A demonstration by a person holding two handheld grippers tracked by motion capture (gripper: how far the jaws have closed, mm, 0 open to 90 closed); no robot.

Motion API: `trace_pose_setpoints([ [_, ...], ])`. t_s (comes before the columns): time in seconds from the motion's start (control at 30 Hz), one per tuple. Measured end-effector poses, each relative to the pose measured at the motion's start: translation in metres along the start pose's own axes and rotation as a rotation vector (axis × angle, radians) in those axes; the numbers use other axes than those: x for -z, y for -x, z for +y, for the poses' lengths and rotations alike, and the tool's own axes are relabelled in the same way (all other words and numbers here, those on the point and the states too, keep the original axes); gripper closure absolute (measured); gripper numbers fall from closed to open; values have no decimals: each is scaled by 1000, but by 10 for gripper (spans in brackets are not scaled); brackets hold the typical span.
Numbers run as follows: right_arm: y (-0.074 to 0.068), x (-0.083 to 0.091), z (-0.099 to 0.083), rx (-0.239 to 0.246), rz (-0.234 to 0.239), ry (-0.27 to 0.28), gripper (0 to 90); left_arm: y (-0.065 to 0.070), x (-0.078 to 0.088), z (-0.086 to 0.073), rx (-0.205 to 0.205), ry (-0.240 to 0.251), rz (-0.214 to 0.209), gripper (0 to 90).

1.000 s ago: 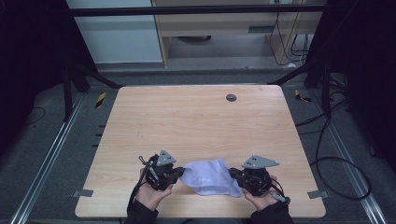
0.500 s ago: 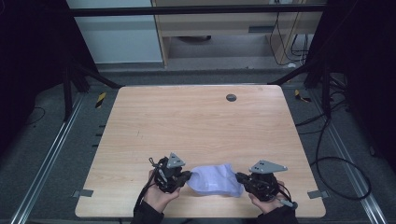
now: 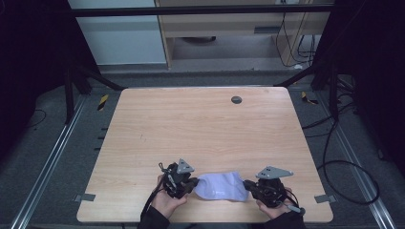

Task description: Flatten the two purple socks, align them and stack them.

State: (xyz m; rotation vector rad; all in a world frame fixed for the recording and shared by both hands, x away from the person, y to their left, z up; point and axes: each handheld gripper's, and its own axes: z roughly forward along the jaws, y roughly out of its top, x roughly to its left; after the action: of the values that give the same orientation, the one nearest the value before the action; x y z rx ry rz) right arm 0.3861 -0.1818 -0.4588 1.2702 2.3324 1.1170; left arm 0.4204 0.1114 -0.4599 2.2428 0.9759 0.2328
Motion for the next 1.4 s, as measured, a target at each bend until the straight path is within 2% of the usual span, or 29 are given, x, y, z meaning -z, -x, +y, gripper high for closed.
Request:
trace_pose_setpoints([
  [0.23, 7, -7, -3, -32, -7, -17, 869, -1, -8, 0, 0, -10, 7, 871],
  [0.6, 13, -21, -5, -14, -34, -43, 856, -3, -19, -4, 1, -32, 30, 864],
  [0.73, 13, -23, -8, 1, -46, -52, 792, -3, -18, -4, -3, -20, 43, 815],
  [0.87, 14, -21, -8, 16, -59, -16, 713, -3, -11, -3, -7, 16, 57, 747],
  [0.97, 13, -17, -6, 26, -48, 50, 709, 1, -5, 1, -17, 59, 55, 748],
  [1.07, 10, -18, -4, 36, -13, 83, 748, 10, -8, 4, -34, 86, 44, 766],
  [1.17, 7, -26, -3, 46, 30, 67, 800, 18, -17, 4, -70, 74, 34, 787],
  [1.33, 6, -42, -7, 86, 30, -12, 839, 20, -34, -1, -86, 19, 34, 801],
  [1.4, 8, -44, -8, 89, 26, -21, 841, 19, -37, -2, -80, 15, 31, 807],
])
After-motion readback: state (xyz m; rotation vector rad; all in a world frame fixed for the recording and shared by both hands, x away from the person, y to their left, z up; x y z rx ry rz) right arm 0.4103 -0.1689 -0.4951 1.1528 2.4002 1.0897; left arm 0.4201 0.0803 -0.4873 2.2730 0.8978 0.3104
